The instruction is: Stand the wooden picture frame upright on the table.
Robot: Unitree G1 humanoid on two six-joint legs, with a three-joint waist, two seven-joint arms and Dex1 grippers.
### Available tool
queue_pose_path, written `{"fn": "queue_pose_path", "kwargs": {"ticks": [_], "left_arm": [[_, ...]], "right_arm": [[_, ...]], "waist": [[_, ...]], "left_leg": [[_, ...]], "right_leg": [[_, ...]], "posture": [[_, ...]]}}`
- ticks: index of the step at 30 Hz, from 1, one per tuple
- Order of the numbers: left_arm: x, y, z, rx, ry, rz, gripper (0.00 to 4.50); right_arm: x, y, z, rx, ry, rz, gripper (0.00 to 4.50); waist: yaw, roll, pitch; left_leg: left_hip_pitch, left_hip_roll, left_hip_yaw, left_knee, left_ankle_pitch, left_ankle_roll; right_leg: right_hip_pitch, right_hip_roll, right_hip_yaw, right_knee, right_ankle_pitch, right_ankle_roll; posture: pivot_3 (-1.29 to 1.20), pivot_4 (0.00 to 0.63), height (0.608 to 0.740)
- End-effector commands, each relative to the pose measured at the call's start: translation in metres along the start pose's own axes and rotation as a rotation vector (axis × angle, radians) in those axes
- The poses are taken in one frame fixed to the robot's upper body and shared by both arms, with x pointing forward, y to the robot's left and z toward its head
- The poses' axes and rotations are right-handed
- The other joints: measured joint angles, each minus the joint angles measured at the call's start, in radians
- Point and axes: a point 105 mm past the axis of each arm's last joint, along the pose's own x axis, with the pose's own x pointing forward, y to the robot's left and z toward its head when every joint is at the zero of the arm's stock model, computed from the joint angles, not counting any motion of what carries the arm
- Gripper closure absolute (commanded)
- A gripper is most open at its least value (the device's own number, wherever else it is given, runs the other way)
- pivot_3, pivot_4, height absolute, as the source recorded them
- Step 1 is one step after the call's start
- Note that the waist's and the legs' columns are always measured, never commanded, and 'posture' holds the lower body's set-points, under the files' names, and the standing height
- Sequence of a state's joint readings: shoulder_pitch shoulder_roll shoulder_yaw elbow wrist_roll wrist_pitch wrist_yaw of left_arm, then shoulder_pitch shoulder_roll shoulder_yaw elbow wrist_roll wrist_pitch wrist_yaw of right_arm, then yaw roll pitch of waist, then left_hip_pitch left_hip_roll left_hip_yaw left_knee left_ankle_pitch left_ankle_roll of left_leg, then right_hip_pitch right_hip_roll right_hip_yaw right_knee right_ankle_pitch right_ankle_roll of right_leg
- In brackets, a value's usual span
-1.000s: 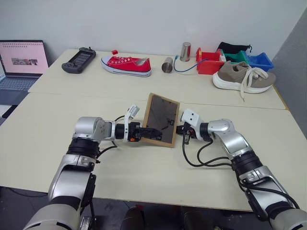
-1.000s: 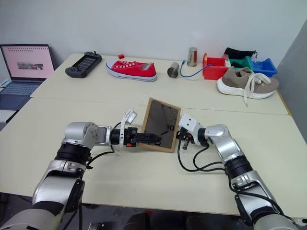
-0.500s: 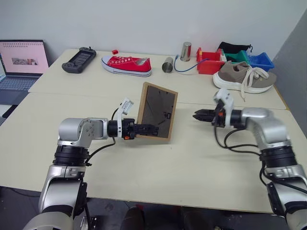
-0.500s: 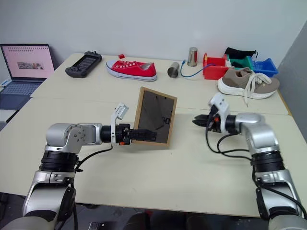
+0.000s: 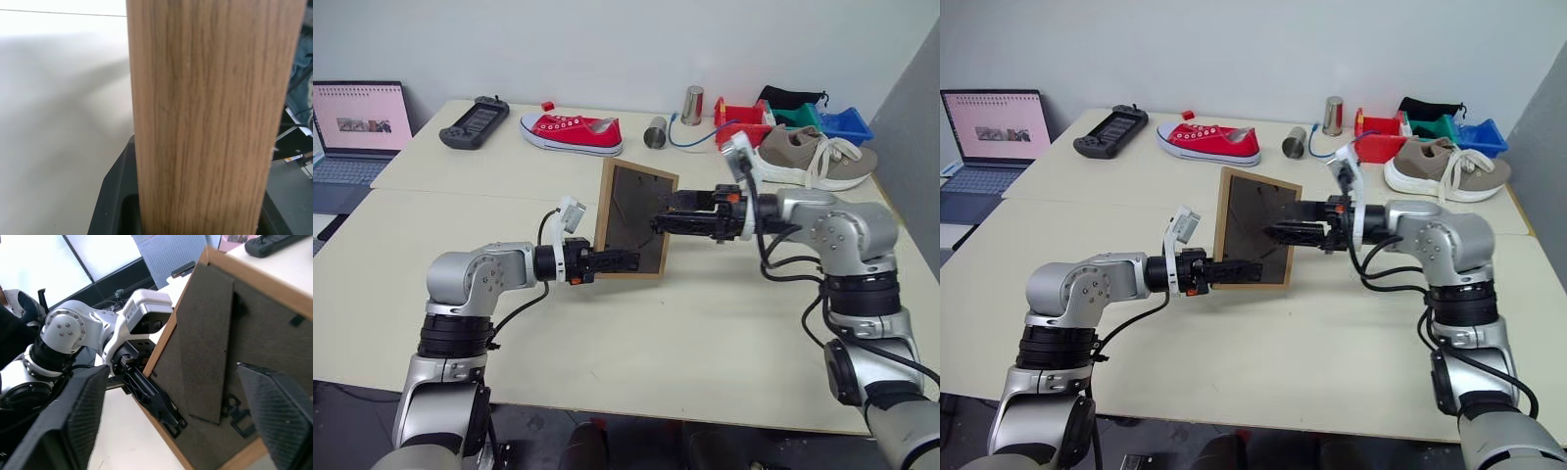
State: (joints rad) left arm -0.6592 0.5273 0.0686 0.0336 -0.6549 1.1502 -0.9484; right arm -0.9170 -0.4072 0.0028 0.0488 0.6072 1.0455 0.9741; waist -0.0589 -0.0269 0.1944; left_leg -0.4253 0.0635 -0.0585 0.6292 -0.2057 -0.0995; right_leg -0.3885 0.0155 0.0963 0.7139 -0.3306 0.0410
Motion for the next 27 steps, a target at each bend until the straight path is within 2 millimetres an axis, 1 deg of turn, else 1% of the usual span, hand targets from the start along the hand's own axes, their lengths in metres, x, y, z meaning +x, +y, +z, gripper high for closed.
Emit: {"fn": "queue_pose_path", "kwargs": {"ticks": [1,3,6,9,11,14,16,18,20,21,24,26,27], "left_arm": [[-0.005,-0.016,0.021,0.071,-0.075,-0.047,3.42],[-0.005,-0.016,0.021,0.063,-0.077,-0.048,3.42],[-0.007,-0.015,0.019,0.031,-0.077,-0.044,3.42],[-0.009,-0.013,0.017,-0.004,-0.076,-0.043,3.42],[-0.011,-0.012,0.017,-0.025,-0.079,-0.040,3.42],[-0.015,-0.009,0.017,-0.050,-0.085,-0.034,3.42],[-0.017,-0.009,0.018,-0.068,-0.092,-0.033,3.42],[-0.019,-0.011,0.018,-0.102,-0.100,-0.051,3.42],[-0.022,-0.017,0.018,-0.157,-0.105,-0.088,3.42],[-0.024,-0.020,0.017,-0.191,-0.105,-0.107,3.42],[-0.033,-0.025,0.010,-0.298,-0.093,-0.148,3.42],[-0.038,-0.027,0.004,-0.379,-0.091,-0.179,3.42],[-0.040,-0.027,0.002,-0.399,-0.093,-0.186,3.42]], "right_arm": [[0.010,-0.001,0.011,-0.065,-0.030,-0.003,0.08],[0.015,0.003,0.010,-0.081,-0.025,0.026,0.08],[0.017,0.021,0.013,-0.082,-0.026,0.131,0.08],[0.012,0.039,0.013,-0.068,-0.013,0.233,0.08],[0.006,0.047,0.012,-0.057,0.003,0.276,0.08],[-0.001,0.049,0.010,-0.051,0.018,0.288,0.08],[-0.005,0.040,0.009,-0.055,0.016,0.232,0.08],[-0.011,0.018,0.005,-0.099,0.029,0.101,0.08],[-0.024,-0.005,0.003,-0.151,0.040,-0.038,0.08],[-0.035,-0.011,0.001,-0.181,0.058,-0.077,0.08],[-0.066,-0.018,-0.005,-0.245,0.130,-0.133,0.08],[-0.084,-0.021,-0.019,-0.330,0.236,-0.156,0.08],[-0.089,-0.022,-0.024,-0.364,0.273,-0.159,0.08]], "waist": [[0.000,0.000,0.000],[0.000,0.000,0.000],[0.000,0.000,0.000],[0.001,0.000,0.000],[0.001,0.000,0.000],[0.001,0.000,0.000],[0.000,0.000,0.000],[-0.001,0.000,0.000],[-0.001,0.000,0.000],[0.000,0.000,0.000],[0.005,0.000,0.000],[0.008,0.000,0.000],[0.008,0.000,0.000]], "left_leg": [[0.000,0.000,0.000,0.000,0.000,0.000],[0.000,0.000,0.000,0.000,0.000,0.000],[0.000,0.000,0.000,0.000,0.000,0.000],[0.000,0.000,0.000,0.000,0.000,0.000],[0.000,0.000,-0.001,0.000,0.000,0.000],[0.000,0.000,-0.001,0.000,0.000,0.000],[0.000,0.000,-0.001,0.000,0.000,0.000],[0.000,0.000,-0.001,0.000,0.000,0.000],[0.000,0.000,-0.001,0.000,0.000,0.000],[0.000,0.000,-0.001,0.000,0.000,0.000],[-0.001,0.000,0.000,0.000,0.000,0.000],[-0.002,-0.001,-0.001,0.000,0.000,0.000],[-0.002,-0.001,-0.001,0.000,0.000,0.000]], "right_leg": [[0.000,0.000,0.000,0.000,0.000,0.000],[0.000,0.000,0.000,0.000,0.000,0.000],[0.000,0.000,0.000,0.000,0.000,0.000],[0.000,0.000,0.000,0.000,0.000,0.000],[0.000,0.000,-0.001,0.000,0.000,0.000],[0.000,0.000,-0.001,0.000,0.000,0.000],[0.000,0.000,-0.001,-0.001,0.000,0.000],[0.000,0.000,-0.001,0.000,0.000,0.000],[0.000,0.000,-0.001,-0.001,0.000,0.000],[0.000,0.000,-0.001,-0.001,0.000,0.000],[0.000,0.000,-0.001,-0.001,0.000,0.000],[0.000,0.000,-0.001,-0.002,0.000,0.000],[0.000,0.000,-0.001,-0.003,0.000,0.000]], "posture": [[0.00,0.150,0.740],[0.00,0.150,0.740],[0.00,0.150,0.740],[0.00,0.150,0.740],[0.00,0.150,0.740],[0.00,0.150,0.740],[0.00,0.150,0.740],[0.00,0.150,0.740],[0.00,0.150,0.740],[0.00,0.150,0.740],[0.00,0.150,0.740],[0.00,0.150,0.740],[0.00,0.150,0.740]]}}
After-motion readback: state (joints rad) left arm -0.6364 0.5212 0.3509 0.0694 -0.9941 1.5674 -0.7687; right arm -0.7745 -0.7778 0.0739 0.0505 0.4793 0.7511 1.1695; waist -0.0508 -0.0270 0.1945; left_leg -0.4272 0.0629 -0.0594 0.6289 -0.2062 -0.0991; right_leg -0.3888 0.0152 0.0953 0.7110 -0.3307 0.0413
